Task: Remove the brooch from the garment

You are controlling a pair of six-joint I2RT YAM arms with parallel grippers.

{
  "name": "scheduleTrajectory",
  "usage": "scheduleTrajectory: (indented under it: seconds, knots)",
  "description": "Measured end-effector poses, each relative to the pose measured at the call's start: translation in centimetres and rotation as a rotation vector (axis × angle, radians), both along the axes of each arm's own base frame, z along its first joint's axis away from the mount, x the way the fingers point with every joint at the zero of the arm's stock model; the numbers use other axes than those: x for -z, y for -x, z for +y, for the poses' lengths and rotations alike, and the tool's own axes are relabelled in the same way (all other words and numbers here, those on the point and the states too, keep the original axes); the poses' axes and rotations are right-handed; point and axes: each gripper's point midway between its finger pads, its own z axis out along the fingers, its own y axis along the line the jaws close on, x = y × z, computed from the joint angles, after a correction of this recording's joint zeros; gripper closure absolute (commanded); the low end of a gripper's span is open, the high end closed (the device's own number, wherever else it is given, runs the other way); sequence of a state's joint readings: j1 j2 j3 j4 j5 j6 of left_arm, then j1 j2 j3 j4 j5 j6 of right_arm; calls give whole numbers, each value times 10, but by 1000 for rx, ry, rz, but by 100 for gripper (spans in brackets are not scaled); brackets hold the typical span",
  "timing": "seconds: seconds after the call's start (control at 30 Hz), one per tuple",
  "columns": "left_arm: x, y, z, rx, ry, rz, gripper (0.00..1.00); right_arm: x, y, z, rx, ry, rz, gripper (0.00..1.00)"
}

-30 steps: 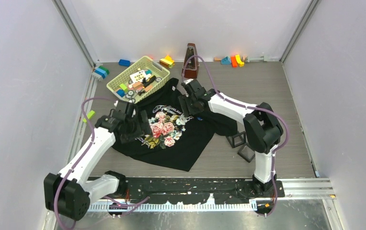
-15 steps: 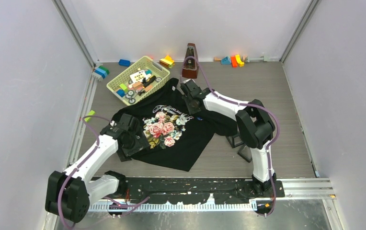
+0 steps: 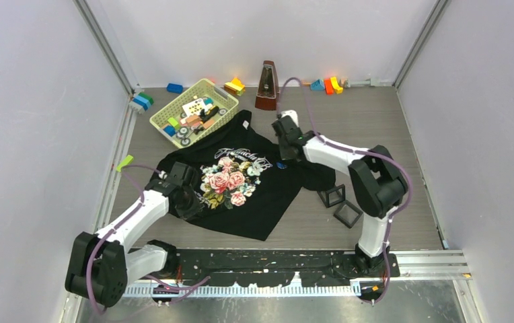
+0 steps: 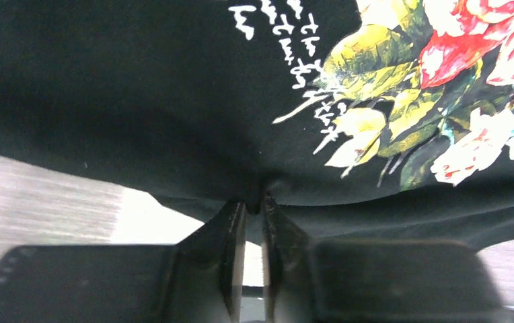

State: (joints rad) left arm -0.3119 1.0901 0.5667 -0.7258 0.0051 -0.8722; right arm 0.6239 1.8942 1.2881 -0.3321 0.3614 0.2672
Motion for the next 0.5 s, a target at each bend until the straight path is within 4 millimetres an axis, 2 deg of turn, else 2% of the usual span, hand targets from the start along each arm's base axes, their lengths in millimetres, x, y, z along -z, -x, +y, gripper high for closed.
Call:
scheduleTrajectory:
  seconds: [0.07, 0.23, 0.43, 0.5]
  knots:
    - [3, 0, 0, 14, -3, 4, 100, -9, -6, -18, 67, -43, -29, 100]
    - [6, -6, 6, 39, -47, -4, 100, -27, -17, -64, 228, -140, -103, 100]
    - [-1, -22, 23, -15, -112, -22, 100, -25, -20, -82, 335, -162, -137, 100]
    - [-4, -29, 32, -58, -125, -34, 100, -21, -16, -89, 367, -175, -129, 95]
